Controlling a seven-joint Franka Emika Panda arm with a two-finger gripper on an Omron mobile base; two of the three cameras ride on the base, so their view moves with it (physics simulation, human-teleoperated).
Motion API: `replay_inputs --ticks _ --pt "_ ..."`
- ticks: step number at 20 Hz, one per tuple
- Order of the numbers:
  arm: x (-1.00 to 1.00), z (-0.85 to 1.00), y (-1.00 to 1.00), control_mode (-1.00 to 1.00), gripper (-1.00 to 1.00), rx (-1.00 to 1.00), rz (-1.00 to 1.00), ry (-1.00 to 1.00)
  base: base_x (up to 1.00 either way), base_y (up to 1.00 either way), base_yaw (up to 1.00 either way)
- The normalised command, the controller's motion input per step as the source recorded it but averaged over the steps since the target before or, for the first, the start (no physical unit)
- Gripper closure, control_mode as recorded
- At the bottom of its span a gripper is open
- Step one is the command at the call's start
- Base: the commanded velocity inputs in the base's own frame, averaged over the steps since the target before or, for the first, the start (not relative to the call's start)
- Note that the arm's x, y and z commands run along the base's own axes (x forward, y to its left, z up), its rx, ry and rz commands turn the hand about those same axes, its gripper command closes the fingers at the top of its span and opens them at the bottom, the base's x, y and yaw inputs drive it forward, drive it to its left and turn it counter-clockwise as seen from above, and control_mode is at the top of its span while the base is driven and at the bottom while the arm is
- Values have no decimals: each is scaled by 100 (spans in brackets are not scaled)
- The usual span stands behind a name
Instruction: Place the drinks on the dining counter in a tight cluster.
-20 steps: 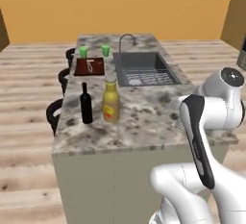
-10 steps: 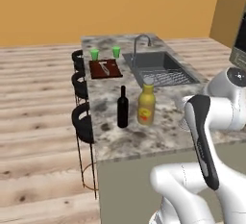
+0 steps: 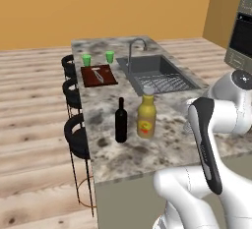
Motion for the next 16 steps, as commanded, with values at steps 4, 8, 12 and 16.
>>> replay_inputs --ticks 4,8,12,16 --pt "0 0 0 100 100 0 0 0 0 -23 0" --pt "0 0 0 100 100 0 0 0 0 -12 0" --pt "0 0 0 100 100 0 0 0 12 -54 6" --pt "0 0 0 100 100 0 0 0 0 -6 1"
